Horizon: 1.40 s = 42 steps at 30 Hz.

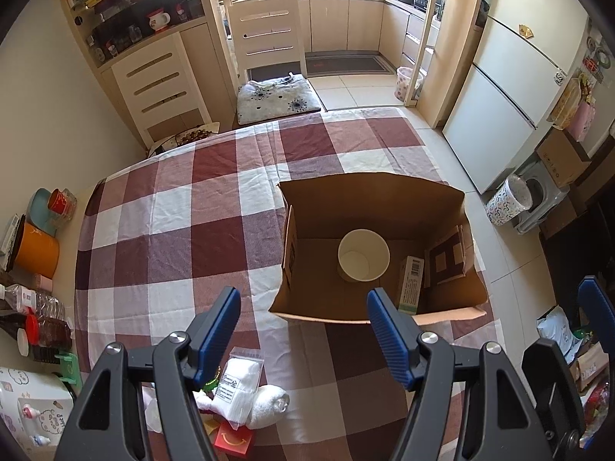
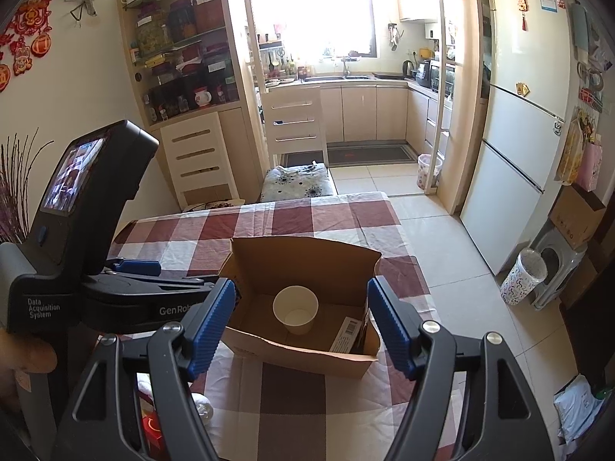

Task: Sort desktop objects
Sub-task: 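Withdraw both open tools from the cardboard box back toward the item pile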

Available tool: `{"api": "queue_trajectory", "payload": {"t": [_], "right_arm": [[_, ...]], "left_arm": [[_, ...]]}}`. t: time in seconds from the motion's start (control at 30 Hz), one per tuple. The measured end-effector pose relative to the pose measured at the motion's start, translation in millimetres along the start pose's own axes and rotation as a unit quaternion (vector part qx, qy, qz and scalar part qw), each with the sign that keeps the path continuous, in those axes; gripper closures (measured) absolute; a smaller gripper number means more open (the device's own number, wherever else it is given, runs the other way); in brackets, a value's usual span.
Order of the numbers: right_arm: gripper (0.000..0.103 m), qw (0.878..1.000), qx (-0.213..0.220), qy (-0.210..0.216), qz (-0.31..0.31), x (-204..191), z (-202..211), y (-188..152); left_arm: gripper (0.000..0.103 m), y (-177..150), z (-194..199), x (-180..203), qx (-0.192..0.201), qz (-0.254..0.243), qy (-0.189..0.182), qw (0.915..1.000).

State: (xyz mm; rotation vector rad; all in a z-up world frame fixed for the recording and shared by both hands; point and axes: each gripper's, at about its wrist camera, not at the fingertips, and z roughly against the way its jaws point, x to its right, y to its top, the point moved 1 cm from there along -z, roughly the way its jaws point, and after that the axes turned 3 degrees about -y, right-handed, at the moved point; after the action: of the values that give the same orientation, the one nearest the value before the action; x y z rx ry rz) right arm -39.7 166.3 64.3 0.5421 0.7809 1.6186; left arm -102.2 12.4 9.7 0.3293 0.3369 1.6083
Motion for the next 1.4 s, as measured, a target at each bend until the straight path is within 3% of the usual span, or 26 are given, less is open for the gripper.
{"api": "queue_trajectory", "payload": {"t": [1.4], "right_arm": [[0.021, 1.000, 0.014, -0.002, 0.016, -30, 52, -36]], "left_arm": [[0.033, -64, 32, -17, 0.014, 0.008, 0.000, 0.9999]]}}
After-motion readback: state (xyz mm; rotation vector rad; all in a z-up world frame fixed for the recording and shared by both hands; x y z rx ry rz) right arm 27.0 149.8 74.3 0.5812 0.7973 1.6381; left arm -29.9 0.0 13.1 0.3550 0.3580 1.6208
